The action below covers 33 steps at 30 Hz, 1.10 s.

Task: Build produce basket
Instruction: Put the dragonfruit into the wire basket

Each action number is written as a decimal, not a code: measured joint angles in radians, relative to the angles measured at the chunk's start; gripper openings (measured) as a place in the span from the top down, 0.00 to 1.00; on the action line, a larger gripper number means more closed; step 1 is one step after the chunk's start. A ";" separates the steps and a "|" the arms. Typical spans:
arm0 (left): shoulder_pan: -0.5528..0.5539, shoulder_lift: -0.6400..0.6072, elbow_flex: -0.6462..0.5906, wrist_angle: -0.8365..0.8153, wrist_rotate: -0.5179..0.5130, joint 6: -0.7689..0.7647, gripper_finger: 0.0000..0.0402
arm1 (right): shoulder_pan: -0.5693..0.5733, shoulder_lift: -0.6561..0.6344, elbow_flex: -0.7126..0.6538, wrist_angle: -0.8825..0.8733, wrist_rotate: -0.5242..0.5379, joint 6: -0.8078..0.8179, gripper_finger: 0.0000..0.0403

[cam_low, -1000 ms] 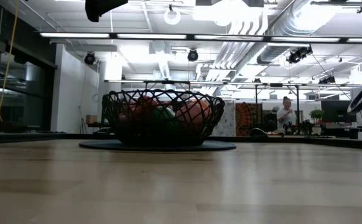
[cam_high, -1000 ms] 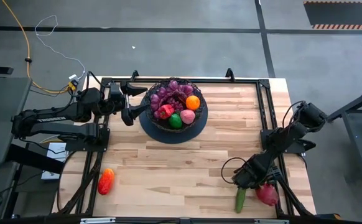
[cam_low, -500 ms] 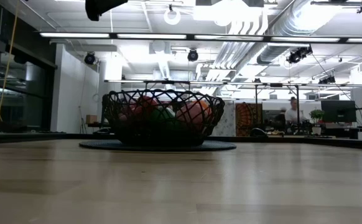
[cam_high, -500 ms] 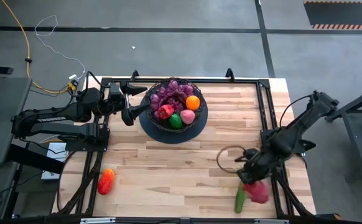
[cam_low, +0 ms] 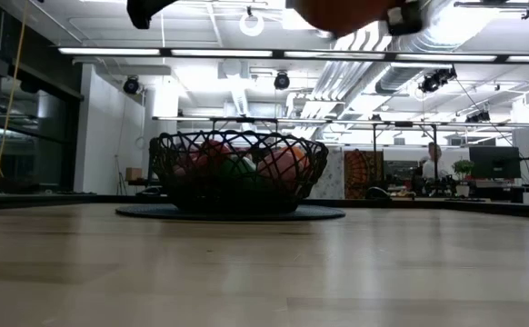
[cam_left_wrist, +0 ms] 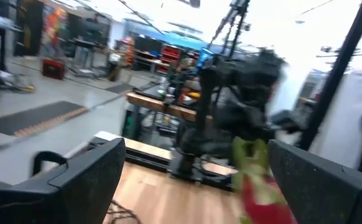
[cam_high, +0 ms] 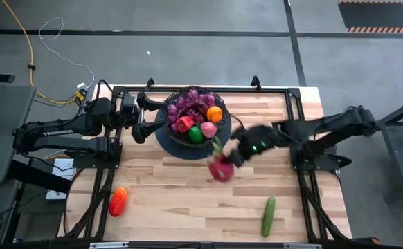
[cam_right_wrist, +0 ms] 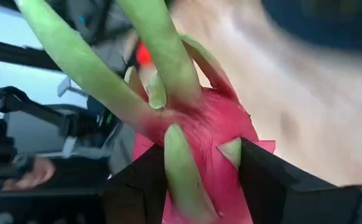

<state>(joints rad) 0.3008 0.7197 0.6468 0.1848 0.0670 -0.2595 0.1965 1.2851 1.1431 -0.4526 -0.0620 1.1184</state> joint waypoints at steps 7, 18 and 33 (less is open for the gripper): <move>-0.001 0.000 0.000 0.000 0.057 -0.197 0.06 | -0.300 0.062 -0.001 0.168 -0.174 -0.495 0.61; -0.002 0.001 0.018 0.001 -0.112 -0.366 0.06 | -0.536 0.000 -0.001 0.181 -0.350 -0.878 0.61; -0.003 0.095 0.068 -0.005 -0.051 -0.174 0.06 | -0.502 -0.004 0.026 0.177 -0.251 -0.944 0.61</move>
<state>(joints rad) 0.2981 0.8143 0.7151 0.1796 0.0164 -0.4335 -0.3058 1.2809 1.1694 -0.2753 -0.3132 0.1748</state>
